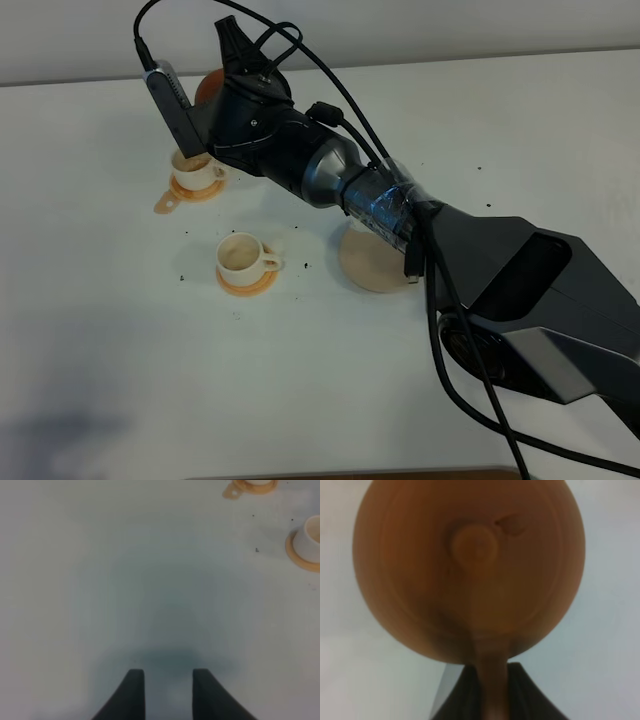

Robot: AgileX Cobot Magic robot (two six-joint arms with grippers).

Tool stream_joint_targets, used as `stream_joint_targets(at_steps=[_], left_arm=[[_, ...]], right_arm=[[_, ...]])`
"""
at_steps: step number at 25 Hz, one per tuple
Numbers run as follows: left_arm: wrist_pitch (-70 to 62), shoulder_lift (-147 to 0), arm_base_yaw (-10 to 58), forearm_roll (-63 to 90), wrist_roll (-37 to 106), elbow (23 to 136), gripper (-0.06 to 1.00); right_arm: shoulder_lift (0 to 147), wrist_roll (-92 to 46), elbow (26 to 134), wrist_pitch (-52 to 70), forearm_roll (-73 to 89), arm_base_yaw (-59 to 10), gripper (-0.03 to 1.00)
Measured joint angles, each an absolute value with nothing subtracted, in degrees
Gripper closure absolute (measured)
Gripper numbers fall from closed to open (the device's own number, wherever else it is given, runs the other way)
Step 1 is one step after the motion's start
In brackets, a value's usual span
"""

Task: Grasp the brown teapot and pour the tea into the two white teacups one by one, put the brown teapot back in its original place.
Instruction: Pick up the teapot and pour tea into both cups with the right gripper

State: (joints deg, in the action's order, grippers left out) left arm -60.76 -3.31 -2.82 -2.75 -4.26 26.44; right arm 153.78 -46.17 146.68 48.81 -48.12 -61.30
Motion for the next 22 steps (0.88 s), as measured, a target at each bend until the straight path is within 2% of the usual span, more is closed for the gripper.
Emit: stream_joint_targets(at_steps=[22], left_arm=[[-60.8,-3.3,-2.8,-2.7,-4.3,26.4,0.67]], right_arm=[[155.0,-50.7,146.7,46.9,-51.2,-60.9,0.84]])
